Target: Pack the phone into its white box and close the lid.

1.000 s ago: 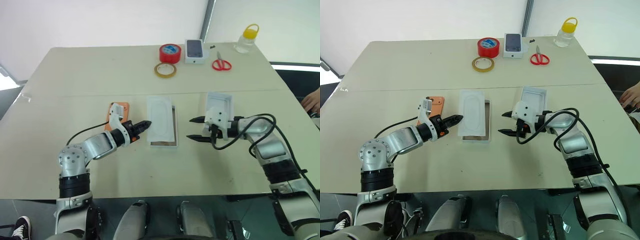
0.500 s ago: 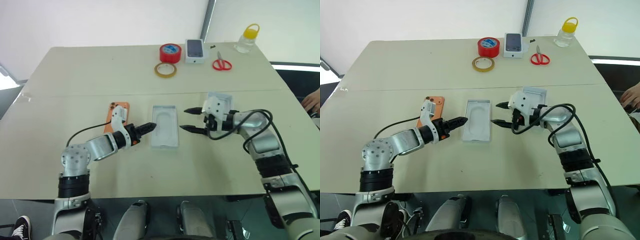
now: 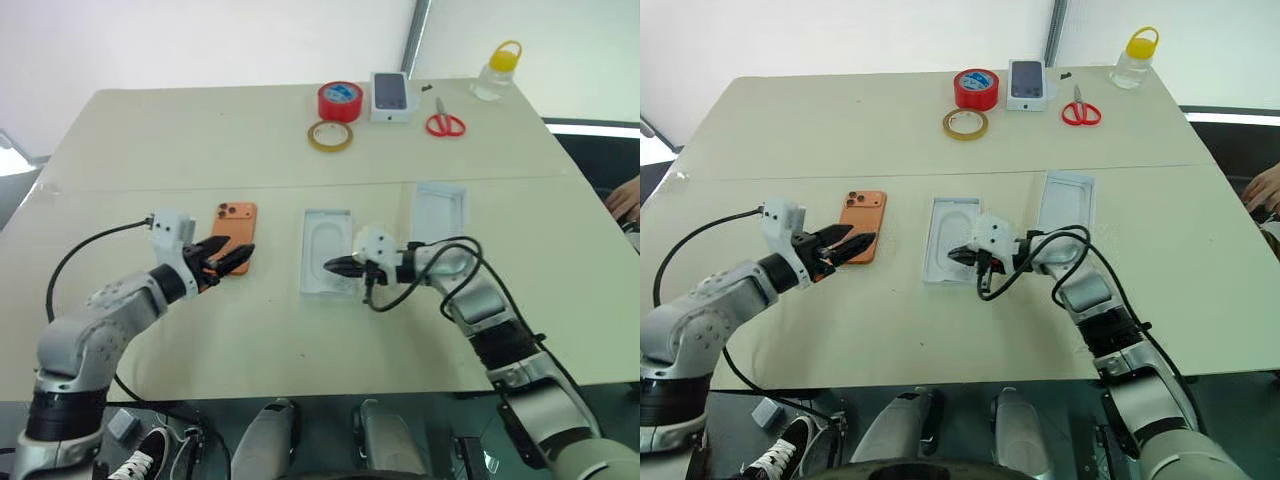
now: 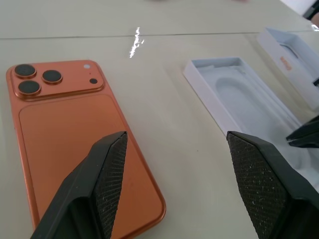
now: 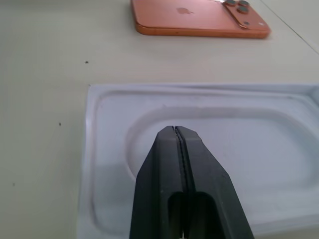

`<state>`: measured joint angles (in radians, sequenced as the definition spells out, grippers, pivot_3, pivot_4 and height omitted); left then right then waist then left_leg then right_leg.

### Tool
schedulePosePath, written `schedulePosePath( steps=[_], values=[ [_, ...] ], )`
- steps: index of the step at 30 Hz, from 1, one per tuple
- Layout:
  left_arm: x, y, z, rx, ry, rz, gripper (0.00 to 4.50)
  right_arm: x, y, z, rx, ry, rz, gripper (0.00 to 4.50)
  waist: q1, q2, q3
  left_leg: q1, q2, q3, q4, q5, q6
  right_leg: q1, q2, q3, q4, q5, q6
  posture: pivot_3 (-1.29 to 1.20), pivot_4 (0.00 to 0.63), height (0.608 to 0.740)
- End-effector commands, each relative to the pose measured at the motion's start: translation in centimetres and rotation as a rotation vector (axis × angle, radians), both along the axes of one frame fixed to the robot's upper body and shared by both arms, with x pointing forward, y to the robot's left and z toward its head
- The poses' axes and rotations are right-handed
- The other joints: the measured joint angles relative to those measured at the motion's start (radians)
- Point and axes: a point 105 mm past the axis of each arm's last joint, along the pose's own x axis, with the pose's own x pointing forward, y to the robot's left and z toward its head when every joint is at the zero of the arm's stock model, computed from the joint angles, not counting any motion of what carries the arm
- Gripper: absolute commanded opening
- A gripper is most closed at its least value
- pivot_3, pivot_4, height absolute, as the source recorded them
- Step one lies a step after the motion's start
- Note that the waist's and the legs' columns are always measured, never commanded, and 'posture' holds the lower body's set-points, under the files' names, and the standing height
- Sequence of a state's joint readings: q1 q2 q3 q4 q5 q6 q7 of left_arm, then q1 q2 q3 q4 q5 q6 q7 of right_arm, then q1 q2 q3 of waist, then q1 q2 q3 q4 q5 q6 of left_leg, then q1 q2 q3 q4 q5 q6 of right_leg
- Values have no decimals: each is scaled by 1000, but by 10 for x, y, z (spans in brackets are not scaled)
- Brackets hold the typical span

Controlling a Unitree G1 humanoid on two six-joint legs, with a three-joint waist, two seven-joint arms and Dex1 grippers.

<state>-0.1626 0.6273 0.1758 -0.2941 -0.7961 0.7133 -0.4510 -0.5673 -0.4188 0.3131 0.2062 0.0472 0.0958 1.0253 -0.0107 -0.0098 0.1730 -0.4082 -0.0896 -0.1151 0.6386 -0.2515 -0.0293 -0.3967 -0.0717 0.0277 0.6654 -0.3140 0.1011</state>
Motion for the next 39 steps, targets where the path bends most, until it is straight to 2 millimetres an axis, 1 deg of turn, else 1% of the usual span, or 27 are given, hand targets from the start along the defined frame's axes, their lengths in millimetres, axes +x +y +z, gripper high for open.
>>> schedulePosePath(
  steps=[1, 5, 8, 13, 17, 19, 20, 23, 25, 27, 29, 30, 31, 33, 34, 35, 36, 38, 39],
  values=[
    [-6, 3, 25, -14, -147, -31, 3353, 10, 3, 7, -69, -108, 11, 21, 1, 0, 0, 0, 0, 0, 0, 0, 0, 0, 0, 0, 0, 0, 0, 0, 150, 740],
    [-10, 0, 24, 2, -169, -52, 3353, 17, 7, 3, -156, -181, 49, 21, -2, 0, 0, 0, 0, 0, 0, 1, 1, 1, 0, -1, 0, 1, -2, 0, 150, 740],
    [-11, -5, 23, 4, -177, -61, 3353, 22, 16, -2, -206, -235, 70, 21, -5, 0, 0, 0, 1, 0, 0, 1, 1, 0, 0, -1, 0, 1, -2, 0, 150, 740],
    [-9, -10, 26, -38, -181, -58, 3353, 33, 21, -12, -279, -307, 65, 21, -9, 0, 0, 1, 1, 0, -2, 3, -1, 0, 2, -1, 1, 2, -2, 0, 150, 740],
    [-10, -10, 25, -19, -179, -61, 3353, 27, 19, -7, -215, -253, 80, 21, -7, -1, 0, 1, 2, -1, -1, 3, -2, 0, 3, -1, 1, 2, -3, 0, 150, 740],
    [-11, -8, 23, -23, -169, -56, 3353, 22, 15, -7, -218, -232, 107, 21, -7, -1, 0, 2, 3, -1, -1, 3, -2, 1, 4, -1, 1, 3, -4, 0, 150, 740],
    [-11, -7, 22, -17, -165, -58, 3353, 22, 14, -5, -201, -225, 106, 21, -6, -1, 0, 2, 3, -1, -1, 3, -2, 1, 4, -1, 1, 3, -4, 0, 150, 740],
    [-11, -10, 22, -21, -165, -72, 3353, 29, 10, 13, -100, -177, 40, 21, -6, 0, 0, 2, 5, -1, -1, 3, -2, 1, 5, -1, 1, 3, -4, 0, 150, 740],
    [-12, -11, 23, -25, -164, -83, 3353, 32, 6, 20, -63, -152, 18, 21, -6, 0, 0, 1, 5, -1, -1, 3, -2, 0, 6, -1, 1, 3, -5, 0, 150, 740],
    [-15, -11, 17, -13, -141, -108, 3353, 33, 3, 31, 4, -119, -6, 21, -7, 0, 0, 1, 6, -1, -1, 3, -2, 0, 6, -1, 1, 4, -6, 0, 150, 740],
    [-18, -7, 10, -9, -109, -120, 3353, 30, 0, 41, 88, -34, -11, 576, -9, 0, 0, 1, 7, -1, -2, 3, -2, 0, 7, -1, 1, 4, -6, 0, 150, 740],
    [-19, -3, 6, 9, -104, -112, 3353, 28, -1, 42, 99, -33, -11, 885, -9, 0, 0, 1, 8, -1, -2, 3, -2, 0, 8, -1, 1, 4, -7, 0, 150, 740],
    [-18, 2, 3, 17, -100, -98, 3353, 26, -1, 43, 102, -38, -12, 1370, -9, 0, 0, 2, 8, -1, -3, 3, -2, -1, 8, -1, 1, 4, -7, 0, 150, 740],
    [-13, 18, -2, 21, -88, -31, 3353, 25, 3, 44, 124, -48, -25, 2290, -6, 0, 0, 2, 9, -1, -5, 3, -2, -2, 8, -1, 1, 5, -7, 0, 150, 740],
    [-9, 27, -3, 3, -84, 16, 3353, 24, 7, 45, 136, -57, -30, 2898, -6, 0, 0, 2, 9, -1, -5, 3, -2, -2, 9, -1, 1, 5, -8, 0, 150, 740],
    [-5, 35, -3, -29, -72, 57, 3353, 24, 12, 46, 151, -62, -39, 3339, -6, 0, 0, 2, 10, -1, -6, 3, -2, -3, 9, -1, 1, 5, -9, 0, 150, 740],
    [0, 42, -3, -77, -56, 104, 3353, 27, 17, 48, 163, -80, -62, 3339, -7, 0, 0, 2, 10, -1, -6, 3, -2, -3, 10, -1, 1, 6, -9, 0, 150, 740],
    [7, 51, -1, -137, -37, 163, 3353, 28, 25, 51, 177, -107, -74, 3339, -6, 0, 0, 1, 11, -1, -6, 4, -3, -4, 10, -1, 2, 7, -10, 0, 150, 740],
    [11, 56, 0, -185, -14, 201, 3353, 26, 33, 53, 198, -87, -59, 3076, -6, 0, 0, 1, 11, -1, -5, 4, -3, -4, 10, -1, 3, 7, -11, 0, 150, 740]
  ],
)
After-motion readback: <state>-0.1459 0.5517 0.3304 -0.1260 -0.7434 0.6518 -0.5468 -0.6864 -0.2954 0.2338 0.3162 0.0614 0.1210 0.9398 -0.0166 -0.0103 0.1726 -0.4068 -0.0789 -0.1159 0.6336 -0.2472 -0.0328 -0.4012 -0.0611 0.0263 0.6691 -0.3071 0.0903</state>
